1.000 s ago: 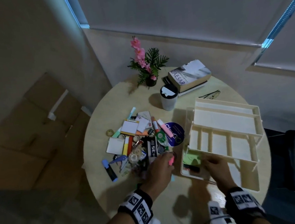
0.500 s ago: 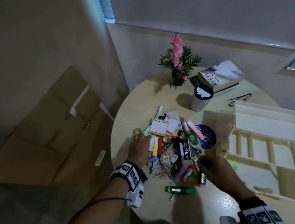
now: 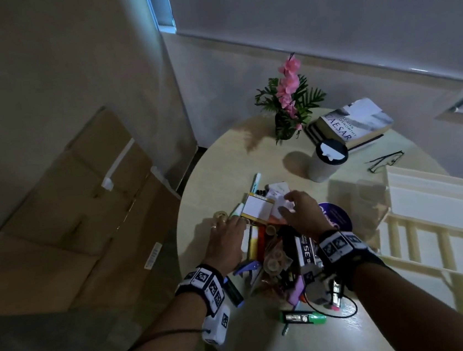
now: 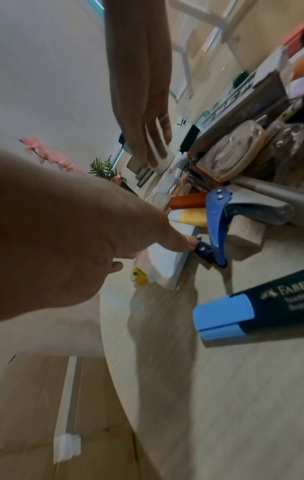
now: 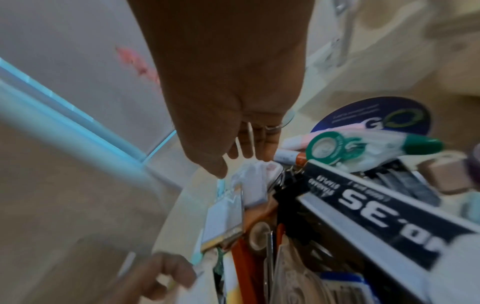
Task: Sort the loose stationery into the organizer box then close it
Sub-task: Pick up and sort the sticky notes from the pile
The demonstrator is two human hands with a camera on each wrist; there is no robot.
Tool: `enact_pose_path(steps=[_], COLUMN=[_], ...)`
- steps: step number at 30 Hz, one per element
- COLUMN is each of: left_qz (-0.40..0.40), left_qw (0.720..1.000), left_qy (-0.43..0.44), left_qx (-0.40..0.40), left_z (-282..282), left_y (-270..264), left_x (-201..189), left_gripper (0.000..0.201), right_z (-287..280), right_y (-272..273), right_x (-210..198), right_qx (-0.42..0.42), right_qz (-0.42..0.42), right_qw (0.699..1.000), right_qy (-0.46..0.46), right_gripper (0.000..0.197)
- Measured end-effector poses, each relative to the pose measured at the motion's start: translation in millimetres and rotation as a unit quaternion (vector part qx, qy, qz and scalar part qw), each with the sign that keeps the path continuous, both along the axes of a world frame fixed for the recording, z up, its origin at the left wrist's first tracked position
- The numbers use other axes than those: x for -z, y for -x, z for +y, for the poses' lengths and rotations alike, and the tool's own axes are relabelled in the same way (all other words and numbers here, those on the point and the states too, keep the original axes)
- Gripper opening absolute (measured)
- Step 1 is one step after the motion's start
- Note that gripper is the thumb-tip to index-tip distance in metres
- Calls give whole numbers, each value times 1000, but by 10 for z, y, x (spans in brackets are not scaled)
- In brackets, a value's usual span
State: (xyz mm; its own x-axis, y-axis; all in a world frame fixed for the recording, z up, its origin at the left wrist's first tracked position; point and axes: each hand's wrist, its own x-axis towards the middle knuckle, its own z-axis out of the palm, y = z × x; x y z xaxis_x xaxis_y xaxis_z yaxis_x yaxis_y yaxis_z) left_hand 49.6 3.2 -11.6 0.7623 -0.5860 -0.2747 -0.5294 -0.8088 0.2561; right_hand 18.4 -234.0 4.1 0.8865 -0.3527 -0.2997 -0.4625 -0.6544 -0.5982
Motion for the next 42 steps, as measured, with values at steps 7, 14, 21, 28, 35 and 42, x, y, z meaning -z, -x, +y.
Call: enact_pose_path(steps=[7,14,21,28,35,42], left_qz=[-17,74,113,152,168,226], left_qw=[999,993,973,908,867,832], left_qy=[-28,76,184,328,381,400], left_qx=[-24,-42,-76,-210,-275,-310], left_z=[15,71,152,206,280,287], left_y=[83,48,18,-61,-15,117], left_x=[19,39,-46,-270,-368,-540], left_gripper=[70,39,28,32,26,20], right_z=[369,441,3,-165,-152,-270], right_y=[-351,-440,-587,-588,-529,-49], right_x=[347,391,224,322,366,-279], right_qx=[-137,-138,-118,-139,-65,39], right_qz=[37,30,66,44,37,-7], right_qw=[985,982,986,987,997,978], right_qy=[99,127,93,72,38,-205], right_gripper=[77,71,28,45,49,37])
